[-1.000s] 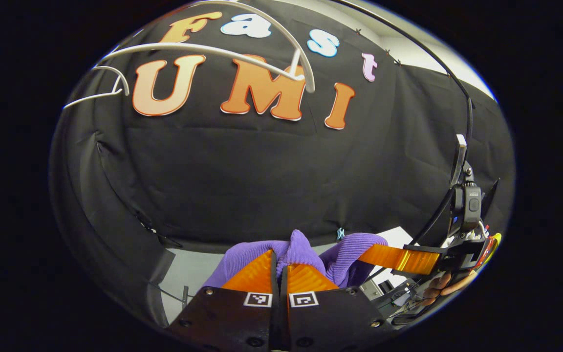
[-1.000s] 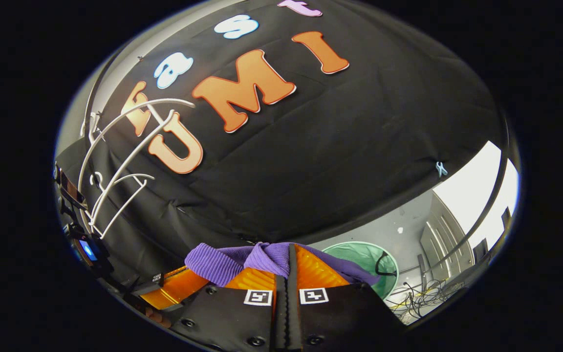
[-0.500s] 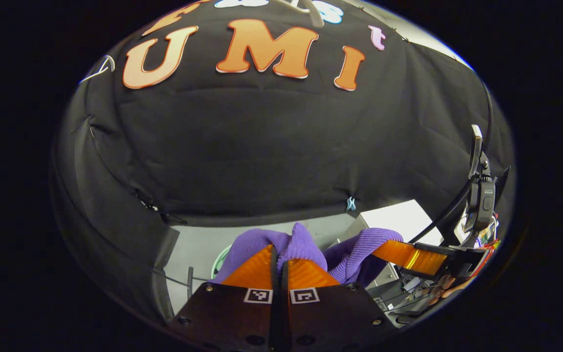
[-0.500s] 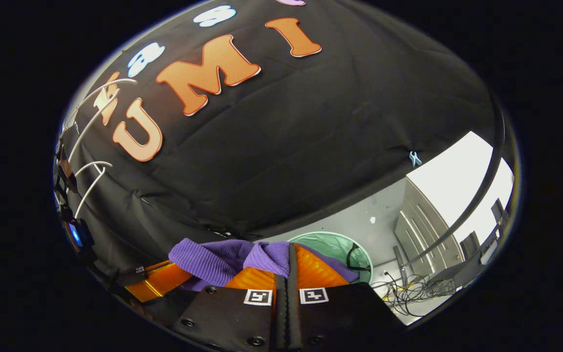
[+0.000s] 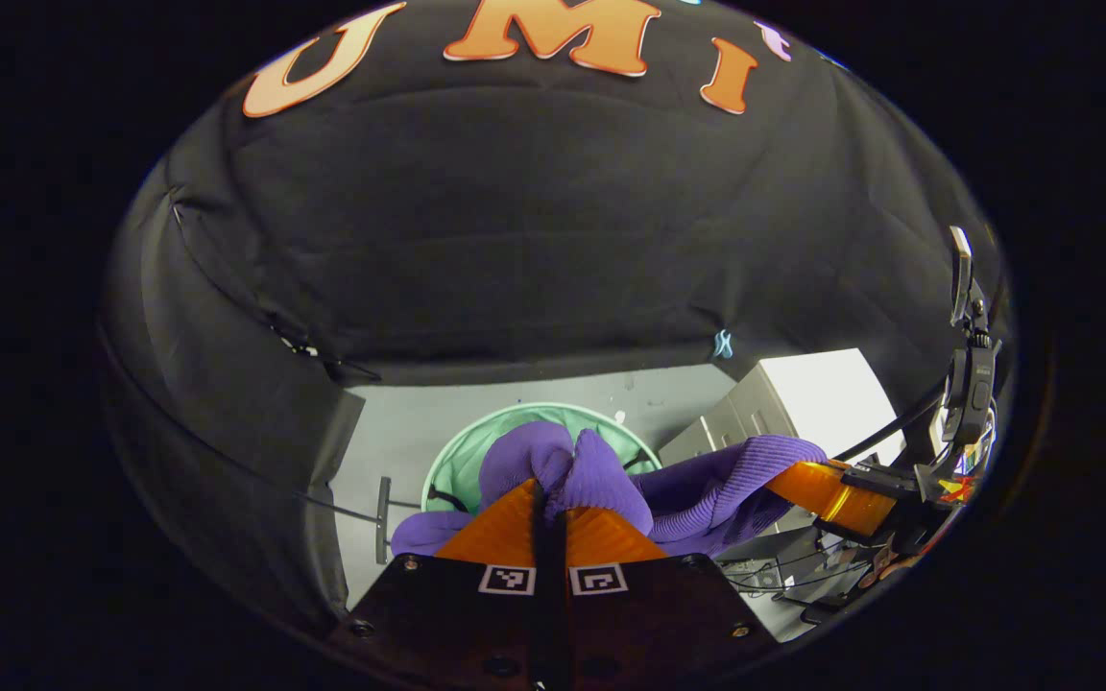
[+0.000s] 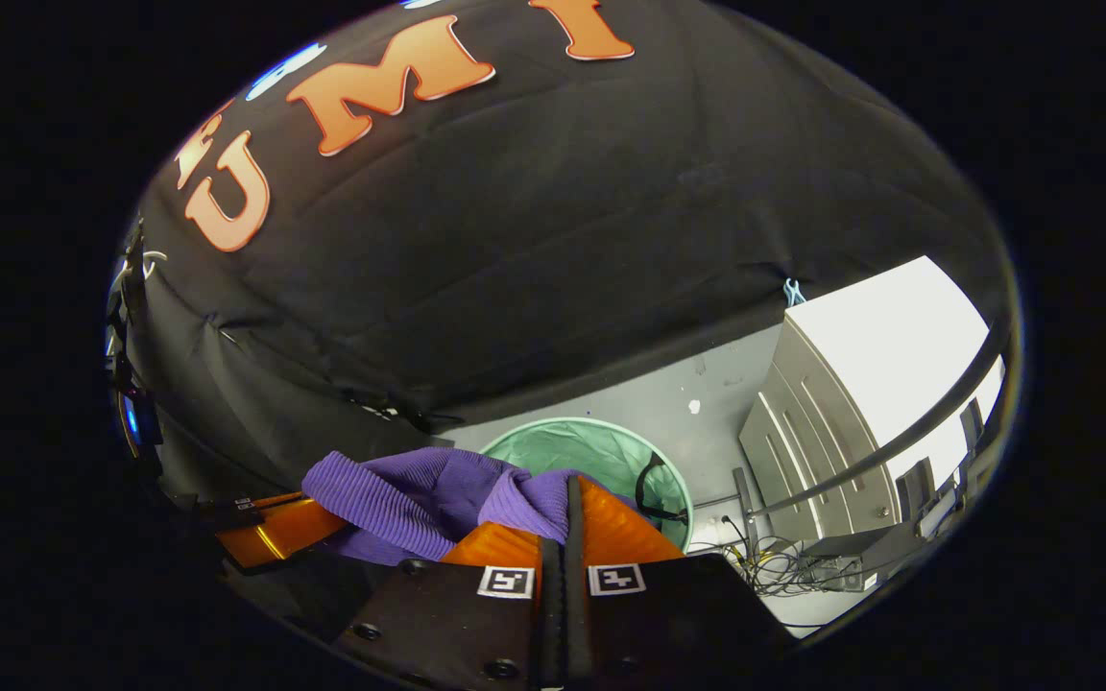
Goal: Grasp the clothes on the hanger with both hands and then place them into the laundry hamper below.
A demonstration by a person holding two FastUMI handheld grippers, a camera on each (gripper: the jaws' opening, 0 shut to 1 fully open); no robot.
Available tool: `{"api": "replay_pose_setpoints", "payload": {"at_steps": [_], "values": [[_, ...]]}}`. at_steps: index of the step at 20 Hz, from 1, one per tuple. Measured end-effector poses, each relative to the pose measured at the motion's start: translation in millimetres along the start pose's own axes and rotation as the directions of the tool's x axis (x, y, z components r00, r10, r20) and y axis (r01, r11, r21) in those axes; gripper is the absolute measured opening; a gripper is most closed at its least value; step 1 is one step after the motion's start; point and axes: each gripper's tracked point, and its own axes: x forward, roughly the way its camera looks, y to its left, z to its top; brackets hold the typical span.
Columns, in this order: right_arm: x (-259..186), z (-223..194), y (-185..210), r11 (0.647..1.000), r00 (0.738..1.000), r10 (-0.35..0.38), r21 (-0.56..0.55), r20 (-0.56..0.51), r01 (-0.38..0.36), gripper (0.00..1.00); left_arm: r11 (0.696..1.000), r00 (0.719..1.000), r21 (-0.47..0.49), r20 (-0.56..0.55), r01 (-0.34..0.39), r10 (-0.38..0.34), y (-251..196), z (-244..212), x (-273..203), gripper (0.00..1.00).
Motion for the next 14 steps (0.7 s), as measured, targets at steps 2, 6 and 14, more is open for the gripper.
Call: {"api": "replay_pose_setpoints", "payload": {"at_steps": [2, 6, 14], "values": [[20, -18, -9, 1.000, 0.998, -0.024, -0.015, -0.051, 0.023, 0.07, 1.000, 0.998, 0.003, -0.053, -0.025, 0.025, 11, -21, 19, 0.00], [45, -46, -20, 0.993, 0.987, -0.087, -0.086, -0.135, 0.076, 0.08, 0.996, 0.978, 0.032, -0.189, -0.080, 0.085, 30, -60, 49, 0.00], [50, -58, -20, 0.990, 0.981, -0.107, -0.103, -0.161, 0.091, 0.23, 0.993, 0.948, 0.038, -0.293, -0.115, 0.121, 48, -92, 48, 0.20]]}}
